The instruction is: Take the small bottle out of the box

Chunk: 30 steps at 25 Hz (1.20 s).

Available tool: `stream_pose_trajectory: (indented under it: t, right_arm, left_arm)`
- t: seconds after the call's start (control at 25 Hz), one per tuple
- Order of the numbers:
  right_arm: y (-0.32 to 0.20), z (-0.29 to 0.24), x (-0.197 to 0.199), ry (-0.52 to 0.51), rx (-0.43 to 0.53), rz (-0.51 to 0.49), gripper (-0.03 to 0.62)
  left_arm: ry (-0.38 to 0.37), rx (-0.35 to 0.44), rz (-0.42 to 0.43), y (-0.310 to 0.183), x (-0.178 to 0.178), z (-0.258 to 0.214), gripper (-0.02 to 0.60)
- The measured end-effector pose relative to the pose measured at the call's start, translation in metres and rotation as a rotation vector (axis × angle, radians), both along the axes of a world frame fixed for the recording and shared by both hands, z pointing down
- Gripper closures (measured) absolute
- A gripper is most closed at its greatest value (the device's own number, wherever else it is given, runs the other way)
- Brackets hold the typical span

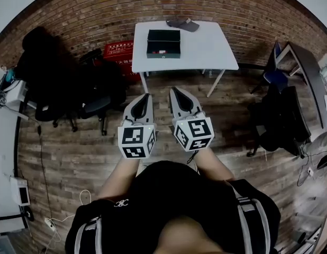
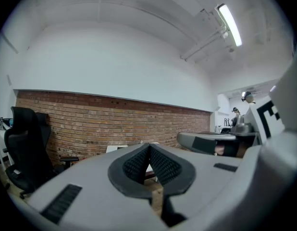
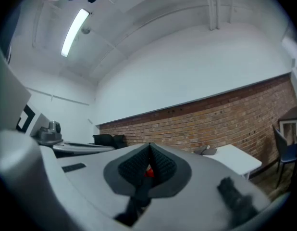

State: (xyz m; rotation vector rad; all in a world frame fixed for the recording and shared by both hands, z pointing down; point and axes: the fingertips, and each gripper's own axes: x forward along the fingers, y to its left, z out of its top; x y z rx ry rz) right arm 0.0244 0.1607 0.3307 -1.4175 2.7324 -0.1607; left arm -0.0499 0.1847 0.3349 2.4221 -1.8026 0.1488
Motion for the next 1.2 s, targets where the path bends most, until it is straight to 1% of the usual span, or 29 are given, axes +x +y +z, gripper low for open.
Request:
stream_pose_trajectory:
  t: [0.08, 0.28, 0.48, 0.68, 0.96, 1.2]
  right_arm:
    - [0.001, 0.002, 0.005, -0.016, -0.022, -0.026, 0.563]
    - [0.009, 0.000, 0.029, -0.006, -0.001, -0.014, 0.563]
    - [0.018, -0.002, 0.055, 0.001, 0.020, -0.002, 0.563]
    - [0.025, 0.004, 0.073, 0.011, 0.014, -0.004, 0.563]
    - [0.023, 0.014, 0.076, 0.028, -0.002, -0.004, 0.563]
    - [0.013, 0.014, 0.074, 0.034, 0.014, 0.023, 0.563]
  left_arm:
    - [-0.007, 0.001, 0.008, 0.000, 0.010, 0.001, 0.569]
    - [-0.001, -0.004, 0.016, 0.005, 0.034, 0.004, 0.569]
    - [0.024, 0.042, -0.022, 0.016, 0.052, 0.002, 0.569]
    - [0.031, 0.038, -0.024, 0.025, 0.071, 0.008, 0.569]
    - [0.038, 0.026, -0.021, 0.024, 0.077, 0.018, 0.569]
    - [0.038, 0.027, 0.006, 0.008, 0.075, 0.019, 0.569]
